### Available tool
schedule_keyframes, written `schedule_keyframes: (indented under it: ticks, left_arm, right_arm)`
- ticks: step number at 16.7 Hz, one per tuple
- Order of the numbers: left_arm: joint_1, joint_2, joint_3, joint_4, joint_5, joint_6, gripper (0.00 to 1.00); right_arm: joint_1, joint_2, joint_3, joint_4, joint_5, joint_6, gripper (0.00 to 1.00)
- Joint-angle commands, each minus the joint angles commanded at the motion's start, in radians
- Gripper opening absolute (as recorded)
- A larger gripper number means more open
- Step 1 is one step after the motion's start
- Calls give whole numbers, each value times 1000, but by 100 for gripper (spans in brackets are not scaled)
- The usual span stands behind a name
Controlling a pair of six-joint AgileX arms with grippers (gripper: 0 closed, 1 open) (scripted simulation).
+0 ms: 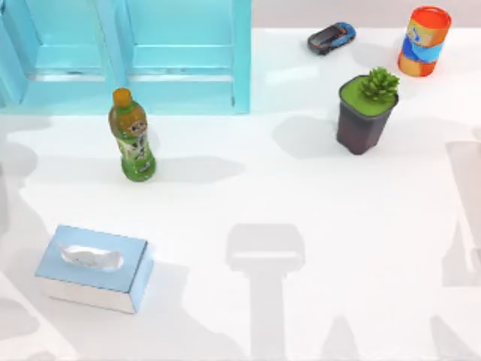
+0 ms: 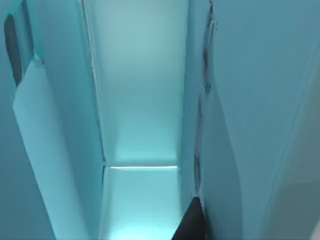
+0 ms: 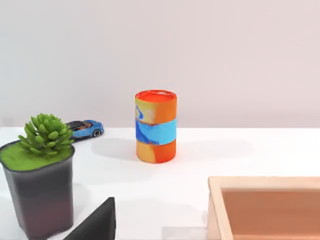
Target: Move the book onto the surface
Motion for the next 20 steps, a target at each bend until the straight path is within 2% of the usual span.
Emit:
schedule_keyframes:
  ticks: [12, 16, 20]
  left_arm:
    - [8, -38, -18, -32, 5, 14, 0]
    - [66, -198, -103, -175, 36, 47, 0]
    - [161, -482, -203, -362, 106, 64, 0]
  right_arm:
    - [0, 0, 0, 0, 0, 0, 100]
    - [0, 0, 0, 0, 0, 0, 100]
    - [0, 0, 0, 0, 0, 0, 100]
